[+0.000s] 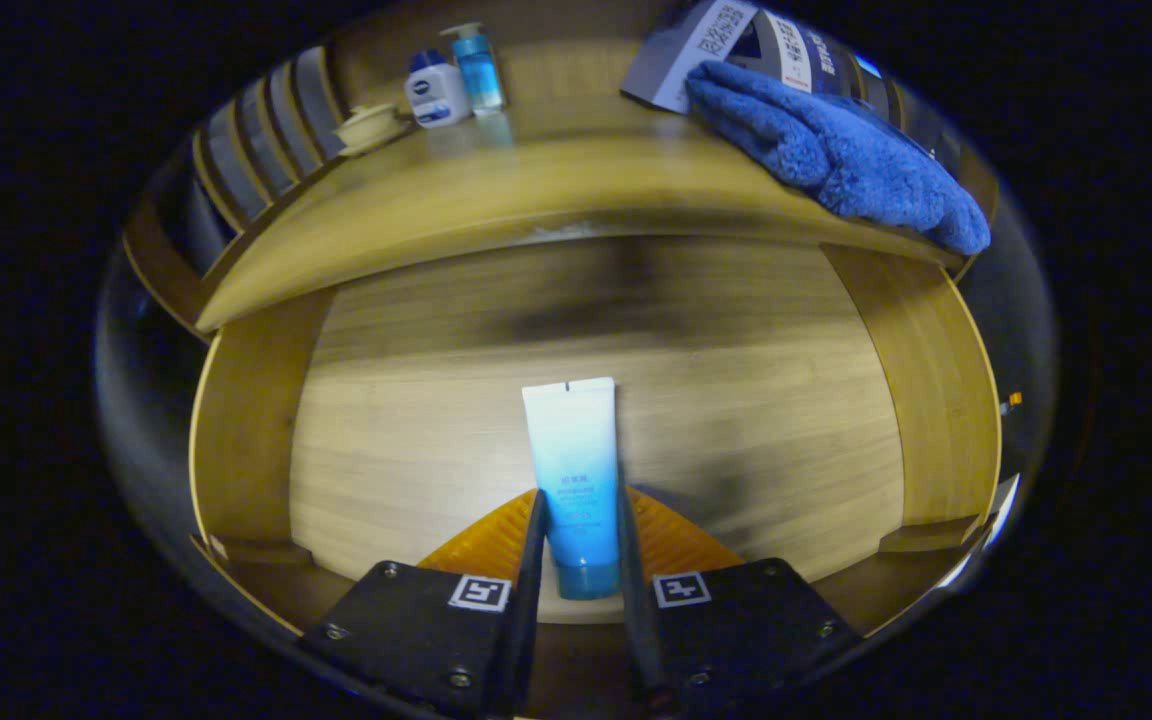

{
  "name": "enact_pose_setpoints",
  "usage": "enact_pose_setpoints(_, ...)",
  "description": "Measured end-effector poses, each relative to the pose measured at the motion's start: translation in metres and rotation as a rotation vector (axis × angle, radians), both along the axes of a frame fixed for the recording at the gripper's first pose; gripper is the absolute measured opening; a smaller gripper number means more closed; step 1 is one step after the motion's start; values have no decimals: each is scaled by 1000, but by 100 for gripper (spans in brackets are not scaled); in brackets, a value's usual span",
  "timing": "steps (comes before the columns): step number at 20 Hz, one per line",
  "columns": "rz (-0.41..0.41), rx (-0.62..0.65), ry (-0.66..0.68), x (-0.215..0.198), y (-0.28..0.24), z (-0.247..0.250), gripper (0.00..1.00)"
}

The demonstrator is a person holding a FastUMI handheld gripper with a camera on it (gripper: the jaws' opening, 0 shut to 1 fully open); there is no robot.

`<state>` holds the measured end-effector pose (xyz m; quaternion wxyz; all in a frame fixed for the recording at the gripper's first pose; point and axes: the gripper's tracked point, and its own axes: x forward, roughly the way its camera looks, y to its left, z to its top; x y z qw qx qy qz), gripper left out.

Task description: Pull open the drawer, take out the items inside it, and place them on the countertop above the cabinet.

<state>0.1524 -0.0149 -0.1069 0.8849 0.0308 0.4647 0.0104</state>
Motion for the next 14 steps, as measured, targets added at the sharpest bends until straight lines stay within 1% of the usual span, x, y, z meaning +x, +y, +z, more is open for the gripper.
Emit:
enact_pose_setpoints(2, 15, 23, -38, -9, 2, 13, 38)
enact_pose_setpoints(4, 33, 15, -75, -17, 2, 26, 37)
enact_pose_setpoints(7, 45, 6, -163, -25, 0, 52, 37)
enact_pose_setpoints(11, 39, 91, -266, -40, 9, 98, 37)
enact_pose_setpoints(14, 20, 166, -331, -32, 18, 136, 37)
